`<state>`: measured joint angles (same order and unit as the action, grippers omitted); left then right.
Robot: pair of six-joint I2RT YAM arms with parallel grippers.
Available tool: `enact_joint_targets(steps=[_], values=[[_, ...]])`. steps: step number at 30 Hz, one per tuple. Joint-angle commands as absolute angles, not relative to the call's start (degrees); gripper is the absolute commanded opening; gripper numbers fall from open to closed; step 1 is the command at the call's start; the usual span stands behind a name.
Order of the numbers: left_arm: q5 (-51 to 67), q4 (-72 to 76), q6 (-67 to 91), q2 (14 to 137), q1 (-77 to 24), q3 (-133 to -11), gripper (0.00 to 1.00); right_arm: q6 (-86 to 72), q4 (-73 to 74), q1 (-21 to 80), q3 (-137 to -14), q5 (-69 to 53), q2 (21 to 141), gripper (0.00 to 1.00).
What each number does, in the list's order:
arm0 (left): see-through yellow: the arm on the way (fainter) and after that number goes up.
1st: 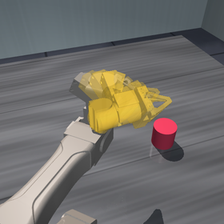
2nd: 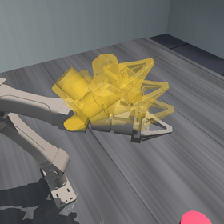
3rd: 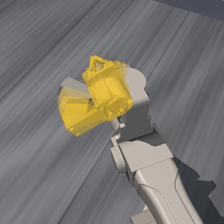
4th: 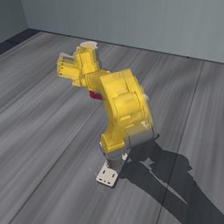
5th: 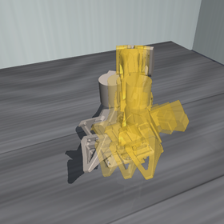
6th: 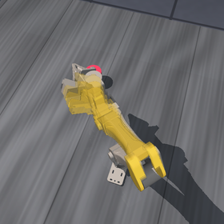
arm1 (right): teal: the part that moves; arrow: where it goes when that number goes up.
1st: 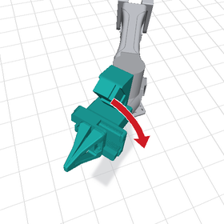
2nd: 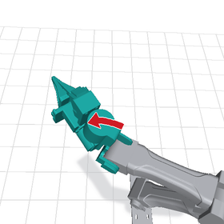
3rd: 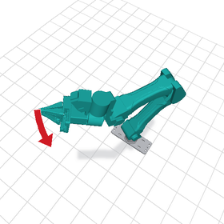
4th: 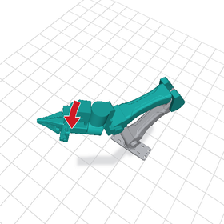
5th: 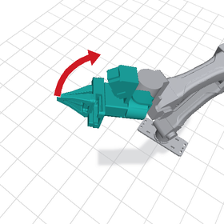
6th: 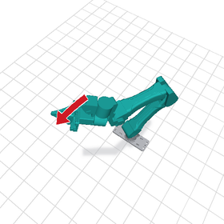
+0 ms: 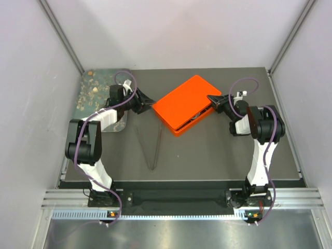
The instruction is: Pack the chocolate
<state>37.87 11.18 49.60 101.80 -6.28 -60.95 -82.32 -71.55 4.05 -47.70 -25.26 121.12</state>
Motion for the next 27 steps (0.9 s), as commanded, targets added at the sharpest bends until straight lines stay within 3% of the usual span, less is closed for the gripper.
enact_joint_targets(steps=[1, 27], values=[[38.4, 15.2, 49.8, 102.4, -6.1, -60.0, 0.57, -83.8, -94.0, 5.1, -50.0, -24.9, 120.8, 0.0], [37.5, 13.9, 49.4, 104.5, -6.1, -61.5, 0.57, -84.0, -94.2, 4.6, -50.3, -25.9, 118.3, 0.0]])
